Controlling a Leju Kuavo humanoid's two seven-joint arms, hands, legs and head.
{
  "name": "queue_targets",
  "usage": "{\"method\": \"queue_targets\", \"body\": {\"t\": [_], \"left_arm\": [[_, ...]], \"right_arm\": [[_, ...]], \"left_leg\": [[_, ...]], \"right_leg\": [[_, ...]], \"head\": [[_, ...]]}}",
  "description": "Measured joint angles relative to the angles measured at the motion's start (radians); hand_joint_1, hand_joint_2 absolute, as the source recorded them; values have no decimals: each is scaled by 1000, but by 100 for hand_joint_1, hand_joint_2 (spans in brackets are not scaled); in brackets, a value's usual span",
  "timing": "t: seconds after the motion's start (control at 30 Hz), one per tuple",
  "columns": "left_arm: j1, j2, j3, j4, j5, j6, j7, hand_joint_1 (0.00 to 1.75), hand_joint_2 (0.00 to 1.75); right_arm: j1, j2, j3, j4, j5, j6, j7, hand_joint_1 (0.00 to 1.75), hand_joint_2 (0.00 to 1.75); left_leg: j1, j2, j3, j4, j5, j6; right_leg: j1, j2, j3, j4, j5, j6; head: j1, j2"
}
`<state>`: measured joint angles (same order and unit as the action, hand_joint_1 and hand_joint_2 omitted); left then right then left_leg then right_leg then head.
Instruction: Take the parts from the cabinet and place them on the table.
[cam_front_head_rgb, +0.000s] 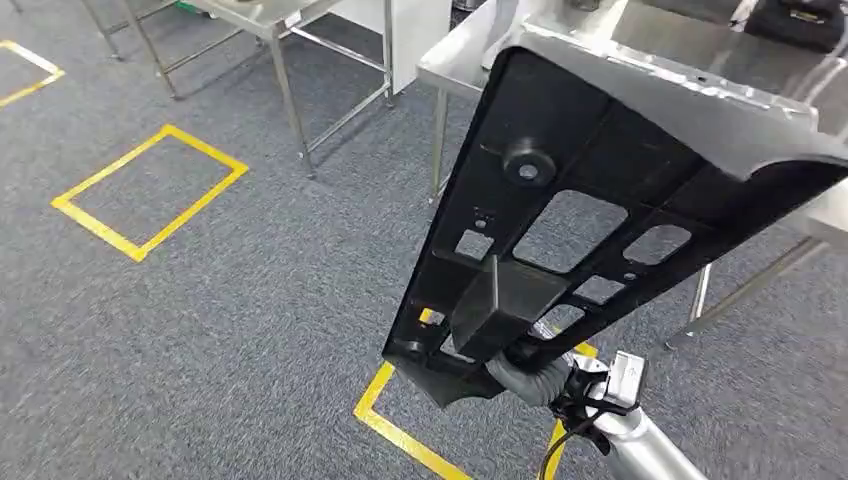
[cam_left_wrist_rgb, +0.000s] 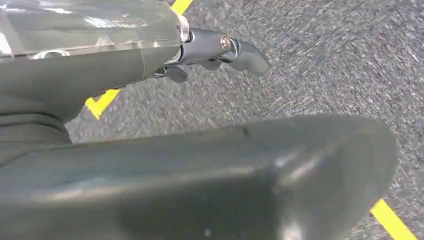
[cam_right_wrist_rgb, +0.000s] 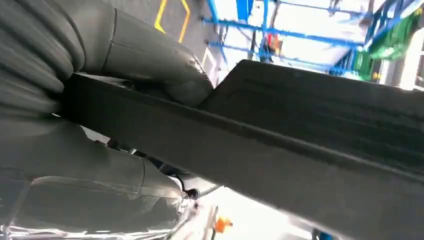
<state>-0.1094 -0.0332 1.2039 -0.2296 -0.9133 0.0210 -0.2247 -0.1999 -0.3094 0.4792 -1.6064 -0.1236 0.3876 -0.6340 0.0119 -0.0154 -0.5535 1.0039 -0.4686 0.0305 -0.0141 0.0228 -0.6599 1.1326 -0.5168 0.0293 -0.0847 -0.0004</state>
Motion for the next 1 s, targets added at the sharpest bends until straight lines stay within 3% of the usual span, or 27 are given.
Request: {"method": "queue_targets", "body": {"t": [0.07,0.1,0.13,0.2,0.23,0.27,0.4,0.43,0.47,0.5,0.57,0.6,0.63,0.67,0.7,0.73,0.77,0.8,0.9,0.93,0.97,1.0], "left_arm": [[4,0,0,0,0,3,2,0,0],[4,0,0,0,0,3,3,0,0],[4,0,0,0,0,4,3,0,0],[1,-1,0,0,0,4,3,0,0],[0,-2,0,0,-1,4,3,0,0],[0,-3,0,0,-1,4,3,0,0],[-2,-5,0,0,-1,6,5,0,0],[-4,-5,0,0,-2,5,3,0,0],[-5,-5,0,0,-3,3,2,0,0],[-3,-7,0,0,-5,3,3,0,0],[4,-8,0,0,-5,3,2,0,0],[6,-8,0,0,-5,4,2,0,0],[7,-8,0,0,-6,5,2,0,0],[6,-8,0,0,-7,5,2,0,0],[5,-8,0,0,-7,5,2,0,0],[4,-8,0,0,-7,5,2,0,0],[4,-8,0,0,-7,5,2,0,0],[4,-8,0,0,-8,5,2,0,0],[3,-8,0,0,-8,6,3,0,0],[0,-9,0,0,-8,6,3,0,0],[-4,-10,0,0,-8,6,2,0,0],[-4,-10,0,0,-8,6,2,0,0]], "right_arm": [[2,8,-2,0,0,5,3,175,175],[4,10,-3,0,1,6,5,175,175],[4,10,-3,0,2,7,6,175,175],[3,10,-8,0,2,7,8,175,175],[1,10,-10,0,2,7,8,175,175],[-4,10,-12,0,2,8,9,175,175],[-8,11,-15,0,2,11,12,175,175],[-7,11,-15,0,2,11,12,175,175],[-10,11,-15,-2,1,11,11,175,175],[-13,11,-15,-2,2,13,11,175,175],[-12,9,-15,-1,2,15,12,175,175],[-11,9,-15,-1,2,15,13,175,175],[-10,9,-15,0,2,15,14,175,175],[-10,9,-15,0,2,15,16,175,175],[-10,9,-15,0,2,15,16,175,175],[-10,9,-15,0,2,15,16,175,175],[-10,8,-15,0,1,15,16,175,175],[-12,8,-15,0,2,15,16,175,175],[-7,9,-16,0,1,15,16,175,175],[-6,10,-16,0,1,15,16,175,175],[-4,14,-18,0,1,15,16,175,175],[-6,14,-19,0,1,15,16,175,175]], "left_leg": [[-5,25,-1,1,-2,3],[-7,36,-1,1,-2,4],[-9,46,-1,1,-3,4],[-11,65,2,1,-6,2],[-13,74,6,1,-8,-1],[-18,82,7,1,-11,-5],[-19,120,12,-2,-14,-24],[-17,99,8,7,-24,-34],[-15,51,0,37,-47,-38],[-14,33,-28,99,-85,-39],[-12,23,-102,256,-155,-45],[-12,23,-128,306,-164,-46],[-10,23,-132,306,-146,-47],[-8,22,-114,259,-107,-49],[-5,19,-82,183,-60,-50],[-1,4,-44,99,-16,-51],[6,-46,-20,39,-4,-48],[6,-56,-12,16,-13,-42],[-3,-30,-11,23,-11,-22],[2,-19,-9,13,-4,-12],[3,-10,-5,6,0,-5],[1,-1,-4,3,1,-1]], "right_leg": [[-3,-15,-75,159,-64,5],[-4,-18,-93,197,-68,5],[-4,-19,-85,183,-51,4],[-2,-32,-6,37,27,-4],[3,-63,52,-66,65,-14],[17,-116,79,-119,53,-20],[23,-69,68,-124,63,-34],[9,-60,76,-136,72,-41],[10,-51,77,-139,73,-45],[10,-43,76,-139,74,-49],[12,-21,75,-138,74,-52],[12,-9,75,-137,74,-51],[11,6,75,-135,74,-51],[10,18,76,-133,73,-50],[9,30,76,-130,72,-48],[8,42,77,-125,69,-43],[6,50,72,-120,67,-39],[11,64,64,-106,64,-31],[2,90,57,-117,73,-10],[4,98,56,-117,74,-4],[3,55,50,-98,58,-5],[5,12,22,-41,23,-2]], "head": [[0,0],[0,0],[0,0],[0,0],[0,0],[0,0],[0,0],[0,0],[0,0],[0,0],[0,0],[0,0],[0,0],[0,0],[0,0],[0,0],[0,0],[0,0],[0,0],[0,0],[0,0],[0,0]]}}
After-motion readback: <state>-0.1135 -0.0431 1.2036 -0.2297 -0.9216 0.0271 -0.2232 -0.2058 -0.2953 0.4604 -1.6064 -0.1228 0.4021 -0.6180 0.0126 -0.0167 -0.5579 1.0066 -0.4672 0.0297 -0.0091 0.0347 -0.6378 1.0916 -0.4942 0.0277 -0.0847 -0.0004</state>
